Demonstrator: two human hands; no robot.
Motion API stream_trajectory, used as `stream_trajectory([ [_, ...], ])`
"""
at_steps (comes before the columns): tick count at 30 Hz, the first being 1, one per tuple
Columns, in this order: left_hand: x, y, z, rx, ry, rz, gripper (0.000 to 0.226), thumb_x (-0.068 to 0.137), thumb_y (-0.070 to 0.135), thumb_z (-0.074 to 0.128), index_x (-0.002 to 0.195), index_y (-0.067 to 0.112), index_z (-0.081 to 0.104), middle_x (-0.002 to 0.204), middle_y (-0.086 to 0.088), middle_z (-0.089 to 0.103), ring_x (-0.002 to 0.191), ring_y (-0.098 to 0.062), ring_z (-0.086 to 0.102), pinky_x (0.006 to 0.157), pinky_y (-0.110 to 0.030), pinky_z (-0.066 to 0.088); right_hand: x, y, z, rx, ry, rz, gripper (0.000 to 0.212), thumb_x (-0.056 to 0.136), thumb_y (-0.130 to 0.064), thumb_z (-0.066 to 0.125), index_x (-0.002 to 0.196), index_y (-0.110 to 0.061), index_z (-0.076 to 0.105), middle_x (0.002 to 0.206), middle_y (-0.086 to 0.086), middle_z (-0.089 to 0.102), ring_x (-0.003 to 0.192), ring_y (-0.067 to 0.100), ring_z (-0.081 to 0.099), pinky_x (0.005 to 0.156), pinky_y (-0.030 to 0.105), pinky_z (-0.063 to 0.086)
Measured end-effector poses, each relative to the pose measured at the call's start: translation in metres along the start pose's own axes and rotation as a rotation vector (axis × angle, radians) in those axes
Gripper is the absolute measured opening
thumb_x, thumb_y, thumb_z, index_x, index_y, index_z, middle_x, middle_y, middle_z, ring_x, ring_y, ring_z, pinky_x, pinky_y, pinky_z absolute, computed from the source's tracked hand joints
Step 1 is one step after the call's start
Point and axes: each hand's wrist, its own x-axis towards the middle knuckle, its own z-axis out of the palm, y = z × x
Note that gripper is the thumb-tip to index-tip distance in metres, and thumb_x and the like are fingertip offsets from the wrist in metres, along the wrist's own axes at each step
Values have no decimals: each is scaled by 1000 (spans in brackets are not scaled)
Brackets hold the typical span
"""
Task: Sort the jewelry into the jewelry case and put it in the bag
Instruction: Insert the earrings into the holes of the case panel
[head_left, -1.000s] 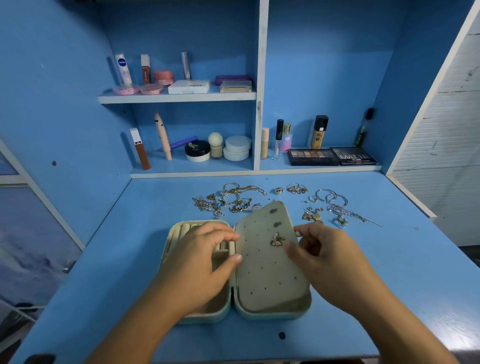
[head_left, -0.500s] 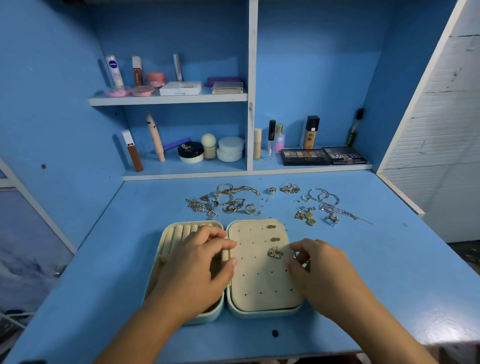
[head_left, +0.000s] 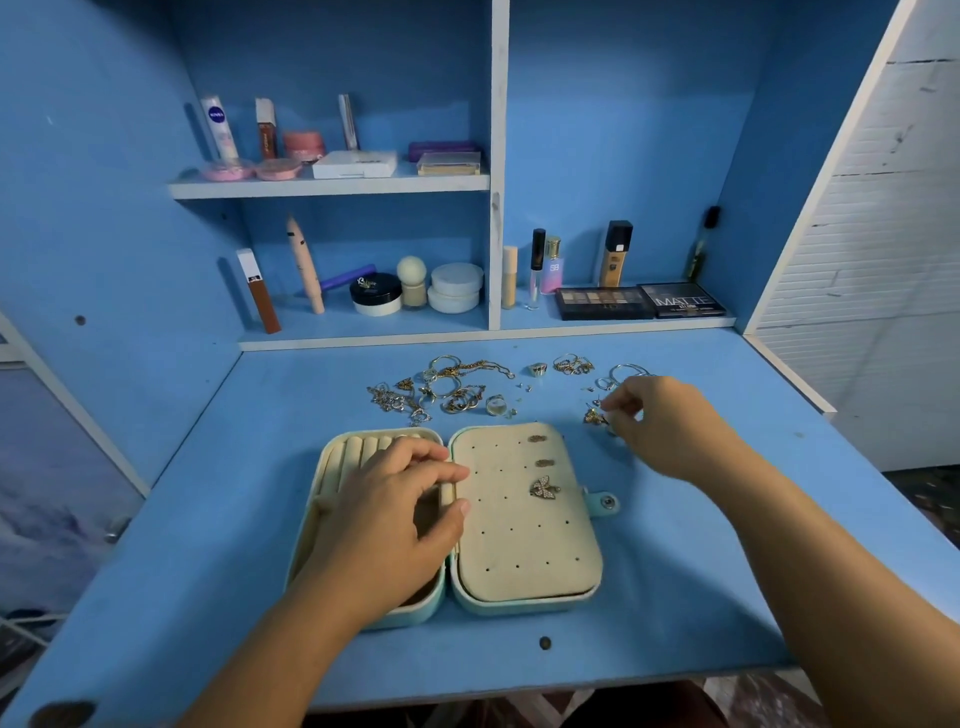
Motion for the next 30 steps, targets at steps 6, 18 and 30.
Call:
stream_trajectory([
  [6, 1, -2, 1, -34, 15, -9, 48, 76, 62, 44, 109, 37, 69, 115, 27, 50, 116, 4, 45, 99, -18, 34, 46, 19, 0, -168, 88, -88, 22, 94, -16, 49, 105, -19, 68, 109, 4, 62, 95, 24, 58, 74, 31, 48],
  [18, 1, -4, 1, -69, 24, -26, 40, 77, 58, 51, 107, 40, 69, 115, 30, 49, 116, 3, 48, 102, -33, 44, 71, 6, 4, -466, -118, -175, 18, 91, -26, 55, 102, -19, 67, 109, 3, 55, 108, 22, 47, 86, 34, 45],
  [30, 2, -1, 0, -70, 14, -32, 46, 76, 60, 47, 109, 38, 69, 115, 27, 49, 116, 1, 48, 101, -33, 46, -6, -47, 19, -15, -118, -554, 5, 89, -29, 61, 91, -27, 65, 93, -9, 52, 92, 9, 44, 81, 25, 38],
])
